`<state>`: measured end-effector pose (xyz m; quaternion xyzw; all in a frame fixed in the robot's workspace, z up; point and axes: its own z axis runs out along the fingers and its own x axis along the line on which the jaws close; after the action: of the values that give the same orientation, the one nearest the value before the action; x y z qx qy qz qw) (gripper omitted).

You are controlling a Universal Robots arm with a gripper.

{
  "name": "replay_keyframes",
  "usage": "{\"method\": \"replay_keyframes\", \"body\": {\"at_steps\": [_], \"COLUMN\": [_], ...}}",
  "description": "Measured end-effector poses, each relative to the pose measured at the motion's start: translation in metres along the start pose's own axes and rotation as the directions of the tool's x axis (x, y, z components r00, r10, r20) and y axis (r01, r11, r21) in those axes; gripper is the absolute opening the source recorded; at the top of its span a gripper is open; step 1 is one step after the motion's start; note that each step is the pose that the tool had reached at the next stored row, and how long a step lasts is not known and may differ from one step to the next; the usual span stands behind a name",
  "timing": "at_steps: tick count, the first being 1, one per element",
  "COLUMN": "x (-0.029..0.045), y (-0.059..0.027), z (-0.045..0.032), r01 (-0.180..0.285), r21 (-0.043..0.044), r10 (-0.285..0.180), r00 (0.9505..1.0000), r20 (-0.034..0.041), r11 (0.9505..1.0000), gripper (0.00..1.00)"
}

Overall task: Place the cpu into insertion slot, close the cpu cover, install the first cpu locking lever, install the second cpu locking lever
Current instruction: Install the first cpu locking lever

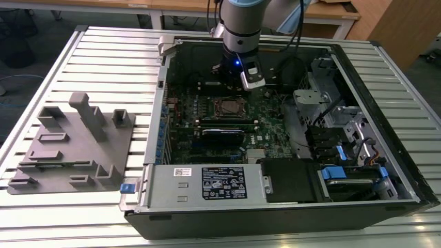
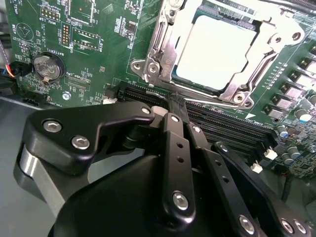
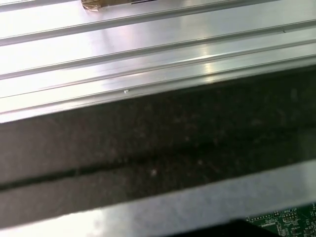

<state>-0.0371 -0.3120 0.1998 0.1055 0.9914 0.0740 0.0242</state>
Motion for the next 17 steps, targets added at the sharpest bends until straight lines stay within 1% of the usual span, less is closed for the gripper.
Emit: {"method": "replay_keyframes", "body": {"at_steps": [4,6,12,17], "x": [0.0006,0.0009,0.0021,0.0033], "y": [0.0,0.0,-0.0005,-0.0008], "z": [0.0001,0.0001,0.001,0.0014], "r01": [0.0,0.0,0.003,0.004], "r21": [-0.007,-0.0082,-0.0115,-0.0133], "r10": [0.0,0.0,-0.003,-0.004], "r00": [1.0,1.0,0.9998,0.9996], "r20": [0.0019,0.0039,0.0198,0.0277], "r11": [1.0,1.0,0.9999,0.9999], "gripper": [0.11,0.11,0.11,0.11]}}
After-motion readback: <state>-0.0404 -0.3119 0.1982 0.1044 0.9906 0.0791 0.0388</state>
